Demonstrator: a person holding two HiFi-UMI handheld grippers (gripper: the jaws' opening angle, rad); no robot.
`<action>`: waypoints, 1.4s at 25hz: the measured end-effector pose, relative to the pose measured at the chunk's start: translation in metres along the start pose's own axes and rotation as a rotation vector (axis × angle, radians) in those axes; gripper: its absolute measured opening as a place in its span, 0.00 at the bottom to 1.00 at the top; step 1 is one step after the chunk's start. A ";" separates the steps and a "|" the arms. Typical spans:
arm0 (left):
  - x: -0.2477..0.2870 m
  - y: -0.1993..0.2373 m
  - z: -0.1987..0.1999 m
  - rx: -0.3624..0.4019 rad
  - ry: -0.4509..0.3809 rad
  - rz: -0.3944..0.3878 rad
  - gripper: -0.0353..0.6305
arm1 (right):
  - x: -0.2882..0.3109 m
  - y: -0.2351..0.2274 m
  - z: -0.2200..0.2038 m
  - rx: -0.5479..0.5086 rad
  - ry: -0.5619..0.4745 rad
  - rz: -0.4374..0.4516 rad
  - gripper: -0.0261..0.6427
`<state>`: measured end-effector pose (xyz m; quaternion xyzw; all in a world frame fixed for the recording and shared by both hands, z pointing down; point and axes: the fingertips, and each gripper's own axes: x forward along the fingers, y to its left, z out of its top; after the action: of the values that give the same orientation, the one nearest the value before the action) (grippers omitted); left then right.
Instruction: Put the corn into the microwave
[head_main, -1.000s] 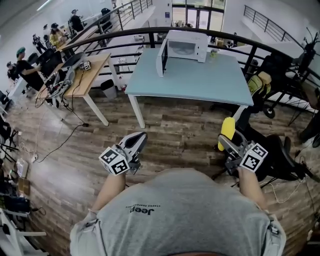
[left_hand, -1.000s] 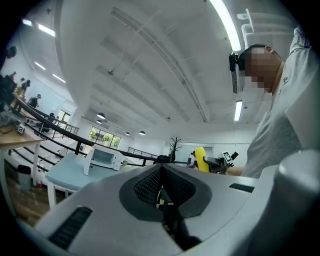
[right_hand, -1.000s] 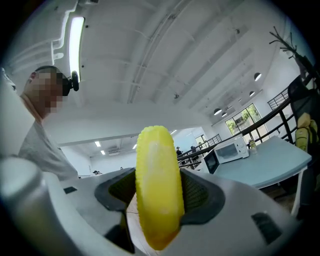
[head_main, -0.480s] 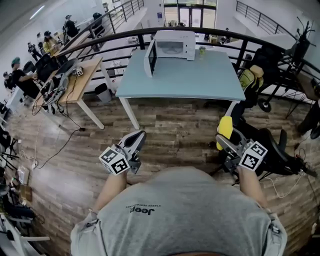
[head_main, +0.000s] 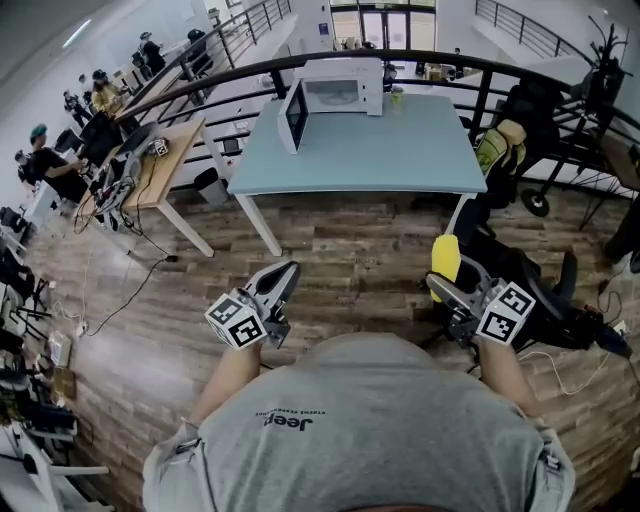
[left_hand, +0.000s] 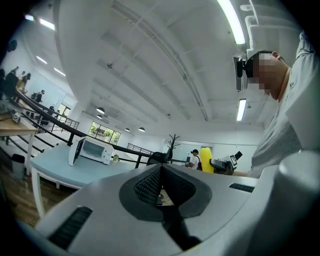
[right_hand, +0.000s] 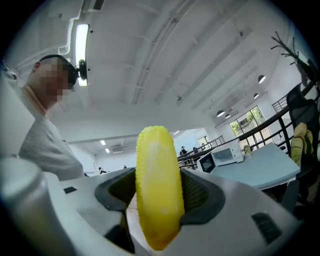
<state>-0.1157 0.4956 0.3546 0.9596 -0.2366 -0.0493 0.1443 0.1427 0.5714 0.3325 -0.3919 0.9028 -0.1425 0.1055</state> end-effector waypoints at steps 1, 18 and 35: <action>0.002 -0.003 -0.001 -0.002 0.002 0.001 0.08 | -0.001 0.000 -0.001 0.002 0.000 0.007 0.44; -0.003 0.063 -0.001 -0.041 -0.014 -0.035 0.08 | 0.065 -0.012 -0.028 0.000 0.047 0.012 0.44; -0.031 0.279 0.082 0.003 -0.029 -0.115 0.08 | 0.289 -0.043 -0.004 -0.003 0.025 -0.067 0.44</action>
<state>-0.2792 0.2527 0.3607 0.9710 -0.1833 -0.0711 0.1361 -0.0234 0.3309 0.3279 -0.4200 0.8907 -0.1494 0.0886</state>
